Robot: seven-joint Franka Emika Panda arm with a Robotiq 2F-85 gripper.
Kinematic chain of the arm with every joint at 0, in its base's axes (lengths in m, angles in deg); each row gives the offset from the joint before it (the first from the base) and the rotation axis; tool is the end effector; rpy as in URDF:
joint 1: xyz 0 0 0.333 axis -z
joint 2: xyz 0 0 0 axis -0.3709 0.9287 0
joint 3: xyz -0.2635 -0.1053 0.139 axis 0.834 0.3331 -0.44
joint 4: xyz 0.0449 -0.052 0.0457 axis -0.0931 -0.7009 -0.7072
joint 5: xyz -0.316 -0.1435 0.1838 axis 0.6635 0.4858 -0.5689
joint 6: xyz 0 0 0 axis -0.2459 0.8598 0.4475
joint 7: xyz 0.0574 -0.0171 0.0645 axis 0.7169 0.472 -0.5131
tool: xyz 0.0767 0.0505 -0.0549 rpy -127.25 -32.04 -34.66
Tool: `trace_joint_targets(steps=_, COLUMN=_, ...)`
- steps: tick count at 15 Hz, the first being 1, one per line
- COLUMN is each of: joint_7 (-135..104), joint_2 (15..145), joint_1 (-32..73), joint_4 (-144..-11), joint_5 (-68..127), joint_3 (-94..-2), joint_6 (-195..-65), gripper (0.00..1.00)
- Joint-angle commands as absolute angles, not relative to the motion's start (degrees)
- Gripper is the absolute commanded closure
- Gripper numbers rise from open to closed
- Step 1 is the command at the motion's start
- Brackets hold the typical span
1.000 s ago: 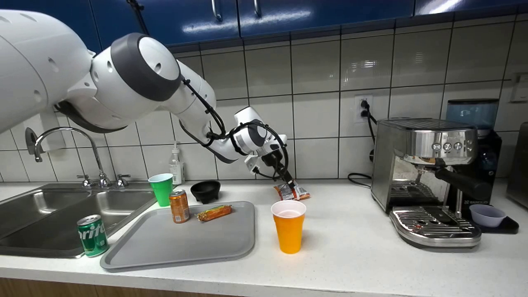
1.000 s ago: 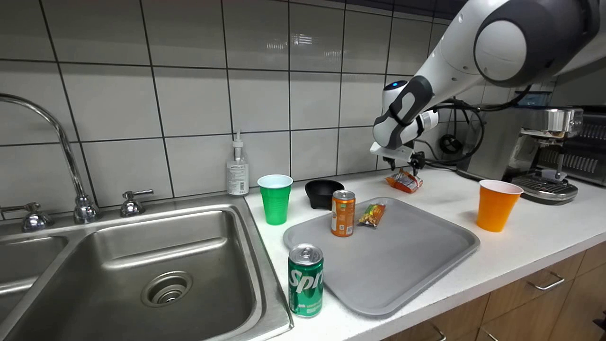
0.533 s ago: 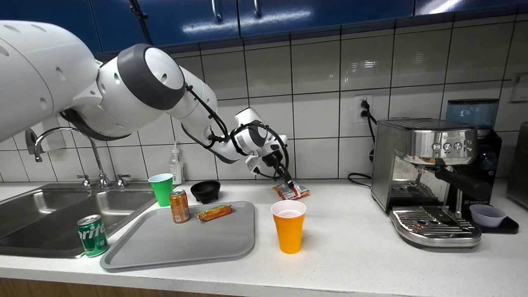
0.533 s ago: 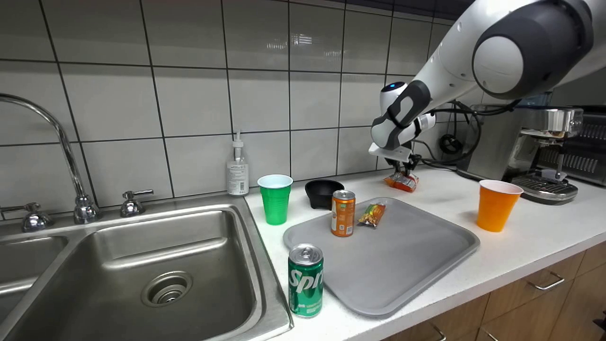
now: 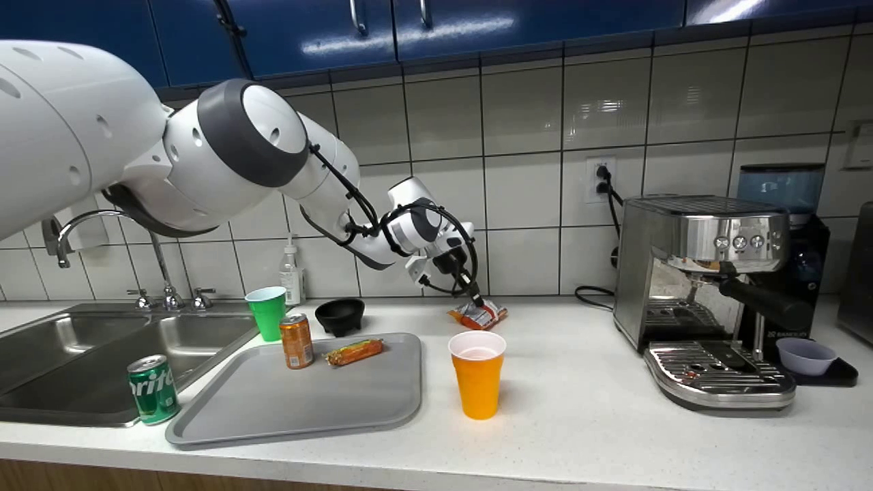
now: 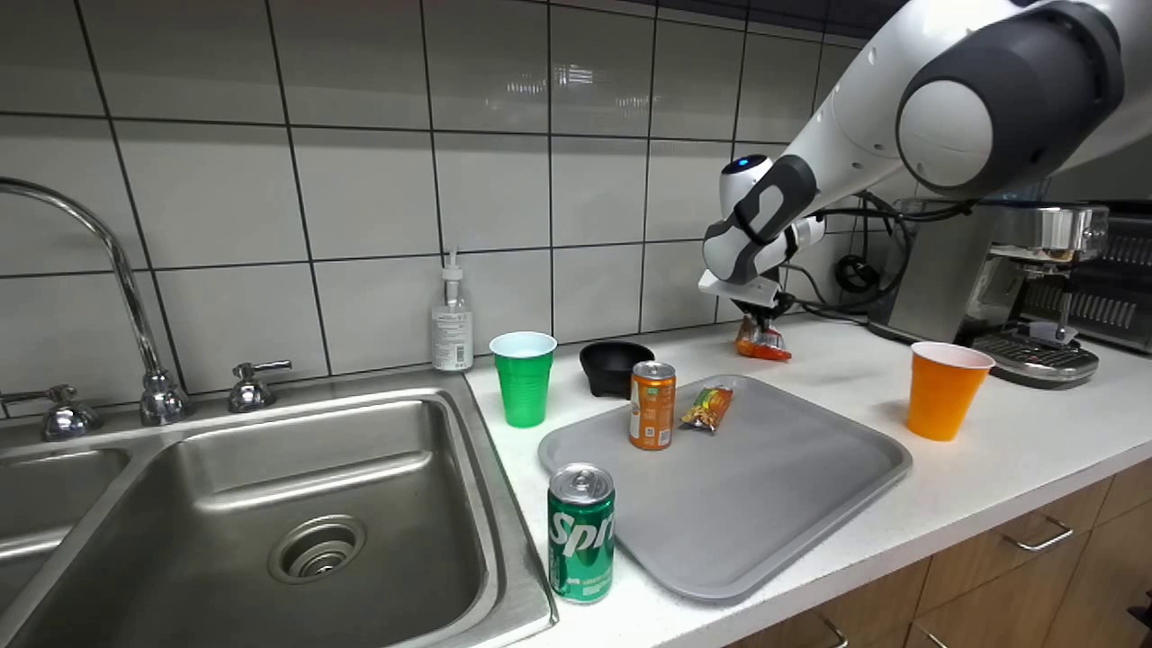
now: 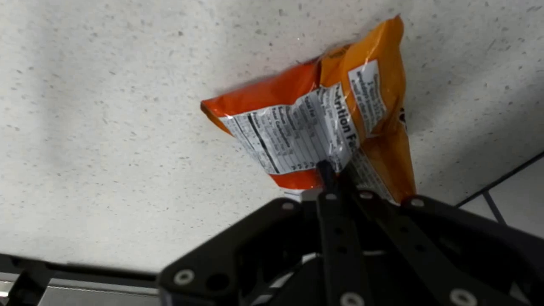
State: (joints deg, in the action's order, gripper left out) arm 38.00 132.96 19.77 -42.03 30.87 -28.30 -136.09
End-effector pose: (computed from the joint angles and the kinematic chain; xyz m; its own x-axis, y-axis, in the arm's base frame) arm 0.7869 -0.1638 0.1644 0.4549 -0.7426 0.4915 -0.8608 -0.5081 0.0289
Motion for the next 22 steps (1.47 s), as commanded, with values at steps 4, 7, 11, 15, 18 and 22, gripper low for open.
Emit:
trace_joint_targets(steps=4, joint_7=38.68, joint_2=131.02, joint_1=18.94, joint_4=-43.01, joint_5=30.92, joint_3=-27.76, joint_6=-136.59, gripper=1.00)
trace_joint_targets(steps=7, joint_7=38.61, joint_2=129.14, joint_1=18.10, joint_4=-45.32, joint_5=31.07, joint_3=-27.60, joint_6=-137.49, gripper=1.00)
trace_joint_targets(steps=11, joint_7=38.68, joint_2=125.75, joint_1=16.37, joint_4=-49.58, joint_5=31.52, joint_3=-26.96, joint_6=-139.02, gripper=1.00)
trace_joint_targets(steps=15, joint_7=39.27, joint_2=121.00, joint_1=14.83, joint_4=-56.22, joint_5=34.10, joint_3=-27.44, joint_6=-140.91, gripper=1.00)
trace_joint_targets(steps=18, joint_7=39.50, joint_2=117.16, joint_1=13.14, joint_4=-62.44, joint_5=35.32, joint_3=-27.15, joint_6=-142.69, gripper=1.00)
trace_joint_targets(steps=22, joint_7=39.85, joint_2=111.78, joint_1=10.60, joint_4=-71.46, joint_5=36.81, joint_3=-26.48, joint_6=-145.43, gripper=1.00)
